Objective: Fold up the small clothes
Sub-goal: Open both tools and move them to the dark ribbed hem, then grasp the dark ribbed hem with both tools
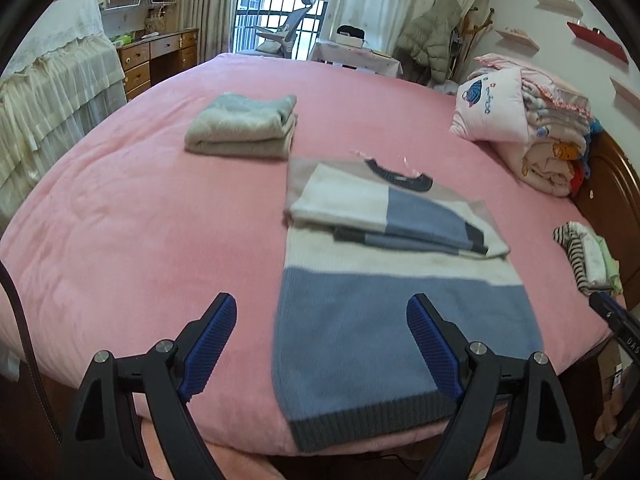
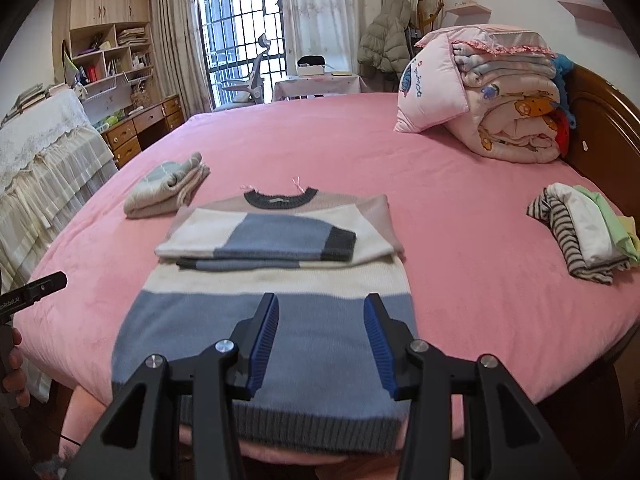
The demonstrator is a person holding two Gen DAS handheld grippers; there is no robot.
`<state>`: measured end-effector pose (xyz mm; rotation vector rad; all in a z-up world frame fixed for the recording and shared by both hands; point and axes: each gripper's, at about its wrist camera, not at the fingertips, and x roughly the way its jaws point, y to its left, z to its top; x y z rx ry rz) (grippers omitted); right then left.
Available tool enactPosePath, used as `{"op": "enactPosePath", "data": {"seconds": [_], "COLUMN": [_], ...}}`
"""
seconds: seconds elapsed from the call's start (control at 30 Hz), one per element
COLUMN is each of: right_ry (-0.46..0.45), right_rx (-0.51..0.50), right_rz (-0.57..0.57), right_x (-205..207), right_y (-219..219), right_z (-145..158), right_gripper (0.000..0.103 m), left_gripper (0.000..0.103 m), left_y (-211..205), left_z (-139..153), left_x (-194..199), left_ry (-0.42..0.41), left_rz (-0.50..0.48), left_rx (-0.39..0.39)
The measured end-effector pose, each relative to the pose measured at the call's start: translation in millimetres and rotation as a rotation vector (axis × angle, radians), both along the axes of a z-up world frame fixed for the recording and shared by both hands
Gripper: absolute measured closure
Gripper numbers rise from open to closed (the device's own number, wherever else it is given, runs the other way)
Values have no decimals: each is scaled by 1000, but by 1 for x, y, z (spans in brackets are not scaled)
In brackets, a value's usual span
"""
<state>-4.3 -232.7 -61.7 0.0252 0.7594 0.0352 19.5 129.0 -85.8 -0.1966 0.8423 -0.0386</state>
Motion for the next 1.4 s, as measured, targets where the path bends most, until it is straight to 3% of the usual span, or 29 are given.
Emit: {"op": "enactPosePath", "data": {"seconds": [0.27, 0.5, 0.63, 1.13, 1.4], "right_ry": [67, 176, 235, 345, 387], "right_rx": [-38, -10, 8, 110, 182], "right_rz": [-29, -72, -95, -143, -172], "right_x": [-16, -21, -24, -25, -18], "right_y": [-7, -19, -32, -60, -66], "right_z": [-40, -85, -106, -137, -152], "right_gripper": [59, 59, 59, 58, 59], "left_gripper": [17, 17, 17, 17, 17], "left_y": [0, 18, 26, 4, 5], "left_z": [-62, -107, -130, -170, -180], "left_x": [-9, -13, -20, -21, -18], "left_ry": [99, 250, 332, 472, 495], "left_rz": [44, 95, 106, -11, -12], "left_rx": [26, -52, -144, -267, -329]}}
